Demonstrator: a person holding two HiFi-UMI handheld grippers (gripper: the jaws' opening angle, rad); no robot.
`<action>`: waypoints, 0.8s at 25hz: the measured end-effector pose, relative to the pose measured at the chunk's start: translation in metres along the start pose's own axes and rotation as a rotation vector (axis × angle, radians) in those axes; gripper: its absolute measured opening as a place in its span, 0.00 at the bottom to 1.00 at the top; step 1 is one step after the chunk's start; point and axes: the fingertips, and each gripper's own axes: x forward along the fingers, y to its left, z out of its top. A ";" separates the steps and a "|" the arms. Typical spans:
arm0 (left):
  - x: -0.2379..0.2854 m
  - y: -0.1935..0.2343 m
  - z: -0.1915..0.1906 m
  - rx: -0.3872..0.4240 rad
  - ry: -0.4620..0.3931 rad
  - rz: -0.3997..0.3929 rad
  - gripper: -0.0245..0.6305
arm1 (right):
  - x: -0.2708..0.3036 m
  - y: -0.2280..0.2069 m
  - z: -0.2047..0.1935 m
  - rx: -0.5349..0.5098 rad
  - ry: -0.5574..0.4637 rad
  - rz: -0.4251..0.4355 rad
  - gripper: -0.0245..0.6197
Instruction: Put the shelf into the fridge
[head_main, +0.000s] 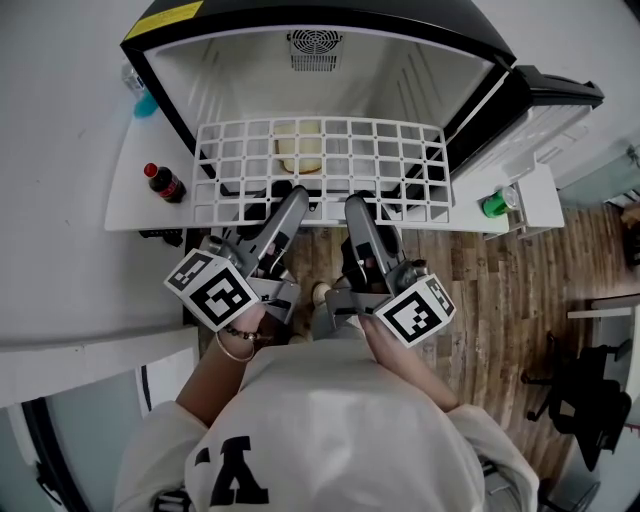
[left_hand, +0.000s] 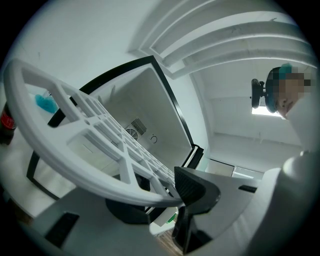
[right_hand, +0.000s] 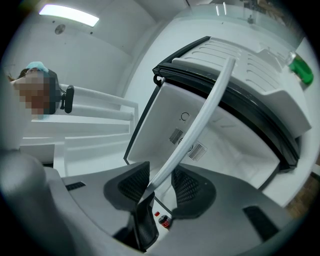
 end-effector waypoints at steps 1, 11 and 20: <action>0.000 0.001 0.001 -0.002 -0.002 0.001 0.26 | 0.001 0.001 0.000 -0.001 0.002 0.003 0.25; 0.002 0.007 0.008 0.004 -0.009 0.014 0.26 | 0.011 -0.001 -0.002 0.011 0.014 0.007 0.25; 0.006 0.008 0.011 -0.002 -0.010 0.019 0.26 | 0.015 -0.001 0.000 0.018 0.017 0.025 0.25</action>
